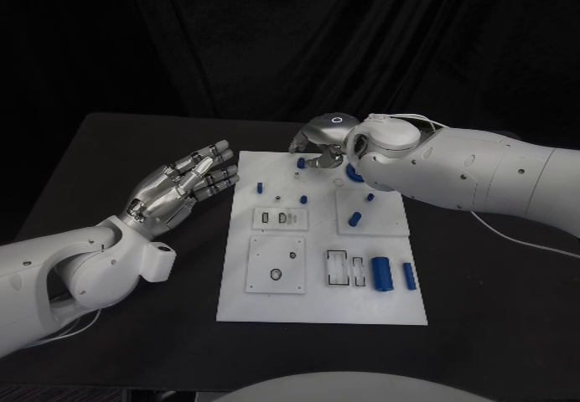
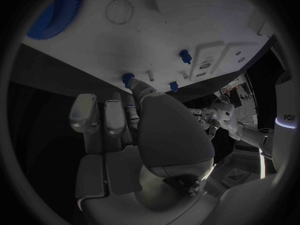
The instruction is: Assemble the parts on the task board
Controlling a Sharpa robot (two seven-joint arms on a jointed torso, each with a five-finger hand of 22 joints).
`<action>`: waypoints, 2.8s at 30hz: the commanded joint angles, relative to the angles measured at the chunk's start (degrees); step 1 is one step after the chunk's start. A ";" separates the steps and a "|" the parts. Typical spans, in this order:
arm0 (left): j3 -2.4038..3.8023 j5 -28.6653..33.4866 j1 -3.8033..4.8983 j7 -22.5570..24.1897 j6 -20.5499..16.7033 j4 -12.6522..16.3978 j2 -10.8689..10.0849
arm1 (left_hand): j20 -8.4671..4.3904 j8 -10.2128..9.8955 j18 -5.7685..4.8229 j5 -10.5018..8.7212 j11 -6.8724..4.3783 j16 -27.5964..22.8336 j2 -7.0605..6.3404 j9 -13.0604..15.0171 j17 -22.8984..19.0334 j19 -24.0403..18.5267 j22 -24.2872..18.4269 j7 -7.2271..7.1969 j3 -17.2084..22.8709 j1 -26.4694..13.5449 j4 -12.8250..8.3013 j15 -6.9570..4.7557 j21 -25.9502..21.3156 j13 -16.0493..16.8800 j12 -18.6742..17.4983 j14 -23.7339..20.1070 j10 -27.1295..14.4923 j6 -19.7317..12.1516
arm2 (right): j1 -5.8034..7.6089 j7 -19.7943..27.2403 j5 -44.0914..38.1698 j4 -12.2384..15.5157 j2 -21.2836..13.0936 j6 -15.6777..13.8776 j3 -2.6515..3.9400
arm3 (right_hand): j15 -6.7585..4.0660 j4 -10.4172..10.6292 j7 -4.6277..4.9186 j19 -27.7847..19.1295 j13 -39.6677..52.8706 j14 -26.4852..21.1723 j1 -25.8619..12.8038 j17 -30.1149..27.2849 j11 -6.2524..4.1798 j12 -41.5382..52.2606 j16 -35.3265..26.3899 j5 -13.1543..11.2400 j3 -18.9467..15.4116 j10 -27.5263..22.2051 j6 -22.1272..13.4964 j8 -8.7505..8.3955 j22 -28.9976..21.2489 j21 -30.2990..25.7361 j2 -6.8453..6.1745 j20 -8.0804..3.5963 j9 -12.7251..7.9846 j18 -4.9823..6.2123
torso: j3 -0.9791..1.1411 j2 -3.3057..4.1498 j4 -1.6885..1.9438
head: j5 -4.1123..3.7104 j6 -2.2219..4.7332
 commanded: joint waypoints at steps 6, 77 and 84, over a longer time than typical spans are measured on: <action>-0.03 0.20 0.11 2.04 0.91 0.06 -0.43 | 0.09 0.11 -1.04 0.23 0.33 0.25 -0.10 -0.05 0.09 0.48 -0.05 0.45 0.27 0.40 -0.12 0.07 0.34 -0.09 -0.32 0.36 -0.10 -0.15 | 0.62 1.06 -0.18 1.46 -2.45 -6.91 0.04 | -0.13 -0.65 0.55 -0.44 0.98 -0.62 0.20 -0.82 -0.18 1.94 -0.53 1.05 -0.93 -1.54 0.20 0.57 -0.05 -0.85 0.78 -0.01 -0.61 1.03 | -0.03 0.03 0.02 | -0.53 0.24; -0.06 2.20 0.02 1.66 1.87 -1.63 0.21 | 0.07 0.21 -1.20 0.57 0.61 1.07 -0.02 0.04 0.28 0.98 0.05 1.15 0.75 0.47 -0.38 0.23 0.61 0.10 0.30 1.49 0.48 0.46 | 0.24 -6.60 -1.74 13.44 -19.93 0.24 -0.82 | -1.37 3.52 4.28 11.92 85.08 10.83 -9.41 27.49 -3.92 81.96 16.65 3.23 -7.96 44.06 2.24 0.74 17.06 13.81 3.25 -1.20 -2.74 -3.12 | -0.17 -0.33 -0.61 | 0.08 0.18; -0.06 2.20 0.01 1.55 1.93 -1.69 0.15 | 0.07 0.24 -1.22 0.57 0.69 1.13 -0.04 0.05 0.28 0.99 0.05 1.29 0.80 0.47 -0.41 0.24 0.60 0.13 0.42 1.55 0.61 0.59 | -0.02 -6.37 -1.74 12.56 -18.98 0.45 -0.82 | -1.28 3.35 4.37 11.93 85.08 10.83 -9.28 27.49 -3.82 81.96 16.65 3.55 -7.80 44.06 3.22 1.32 17.10 13.78 3.39 -1.10 -2.11 -3.12 | -0.18 -0.33 -0.63 | 0.03 0.03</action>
